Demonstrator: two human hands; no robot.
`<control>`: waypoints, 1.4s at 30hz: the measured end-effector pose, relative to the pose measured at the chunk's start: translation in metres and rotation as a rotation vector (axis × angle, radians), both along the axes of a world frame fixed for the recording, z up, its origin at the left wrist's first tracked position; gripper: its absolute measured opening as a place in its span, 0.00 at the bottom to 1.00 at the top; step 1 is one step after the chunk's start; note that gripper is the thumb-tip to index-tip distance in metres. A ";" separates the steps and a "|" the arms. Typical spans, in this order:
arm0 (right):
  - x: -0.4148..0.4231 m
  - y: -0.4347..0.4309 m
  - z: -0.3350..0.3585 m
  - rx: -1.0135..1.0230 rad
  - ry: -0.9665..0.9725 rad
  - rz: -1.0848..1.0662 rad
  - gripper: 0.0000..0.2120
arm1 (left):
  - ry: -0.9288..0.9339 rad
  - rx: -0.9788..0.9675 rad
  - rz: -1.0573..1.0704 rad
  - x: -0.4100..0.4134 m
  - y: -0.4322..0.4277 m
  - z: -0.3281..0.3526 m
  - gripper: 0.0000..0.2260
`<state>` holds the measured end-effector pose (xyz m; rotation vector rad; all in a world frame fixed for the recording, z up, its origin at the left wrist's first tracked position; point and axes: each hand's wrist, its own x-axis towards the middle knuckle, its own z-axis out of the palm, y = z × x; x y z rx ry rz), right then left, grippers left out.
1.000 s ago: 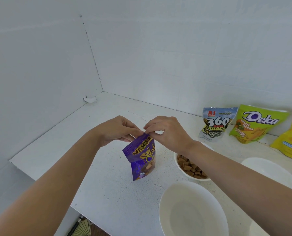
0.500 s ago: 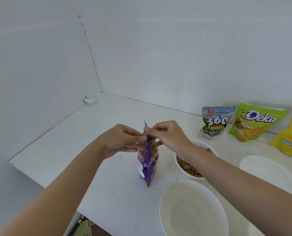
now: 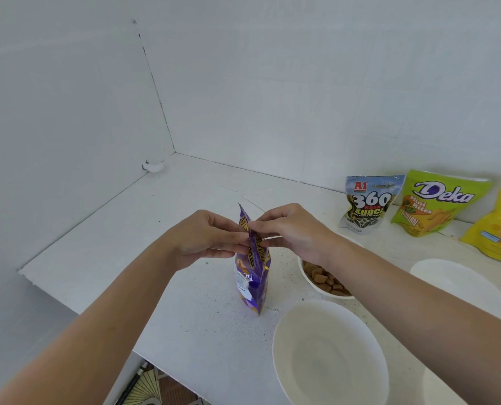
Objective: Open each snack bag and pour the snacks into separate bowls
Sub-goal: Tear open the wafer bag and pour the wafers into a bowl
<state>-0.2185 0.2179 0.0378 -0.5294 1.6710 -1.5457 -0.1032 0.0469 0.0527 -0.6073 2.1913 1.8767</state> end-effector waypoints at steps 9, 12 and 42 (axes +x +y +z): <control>0.000 0.000 0.001 -0.006 0.008 -0.002 0.06 | -0.004 0.022 0.044 -0.001 0.004 0.002 0.12; -0.002 -0.002 0.001 0.004 0.022 -0.006 0.06 | -0.013 0.024 0.035 -0.002 0.004 0.005 0.10; -0.002 -0.016 0.006 0.218 0.434 -0.009 0.12 | -0.013 -0.270 0.019 -0.014 0.026 0.016 0.17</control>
